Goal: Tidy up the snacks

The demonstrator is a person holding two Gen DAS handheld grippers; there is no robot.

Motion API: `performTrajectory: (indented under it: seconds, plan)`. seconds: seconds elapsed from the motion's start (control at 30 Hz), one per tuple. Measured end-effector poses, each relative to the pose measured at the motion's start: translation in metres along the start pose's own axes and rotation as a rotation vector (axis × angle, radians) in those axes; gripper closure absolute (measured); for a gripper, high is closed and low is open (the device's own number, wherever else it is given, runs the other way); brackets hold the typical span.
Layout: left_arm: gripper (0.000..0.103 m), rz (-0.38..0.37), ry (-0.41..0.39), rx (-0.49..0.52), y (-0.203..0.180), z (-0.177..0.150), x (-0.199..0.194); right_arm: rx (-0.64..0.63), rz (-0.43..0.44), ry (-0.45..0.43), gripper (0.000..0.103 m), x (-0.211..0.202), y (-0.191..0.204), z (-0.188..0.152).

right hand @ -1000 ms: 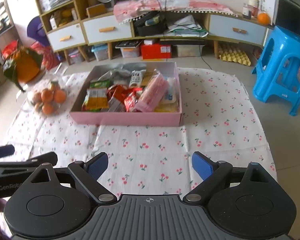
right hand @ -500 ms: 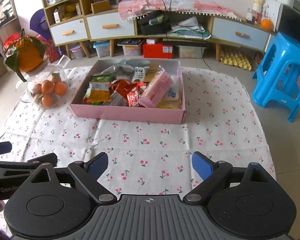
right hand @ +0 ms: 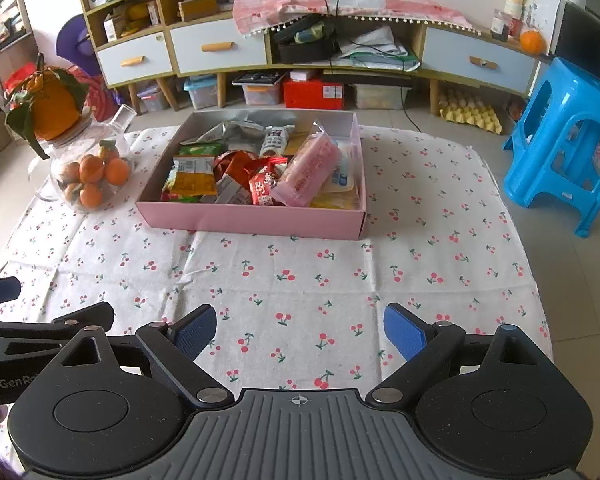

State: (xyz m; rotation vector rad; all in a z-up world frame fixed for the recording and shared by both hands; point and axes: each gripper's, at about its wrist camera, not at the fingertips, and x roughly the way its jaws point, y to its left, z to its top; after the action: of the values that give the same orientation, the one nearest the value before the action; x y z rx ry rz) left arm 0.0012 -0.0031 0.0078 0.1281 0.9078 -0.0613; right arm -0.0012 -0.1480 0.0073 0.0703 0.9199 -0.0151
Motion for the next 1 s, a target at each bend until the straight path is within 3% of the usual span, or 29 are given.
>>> performTrajectory:
  seconds: [1.0]
  plan:
    - [0.000,-0.003,0.019,0.003,-0.0023,-0.0011,0.0030,0.003,0.003,-0.001,0.010,-0.0012,-0.0015,0.0003]
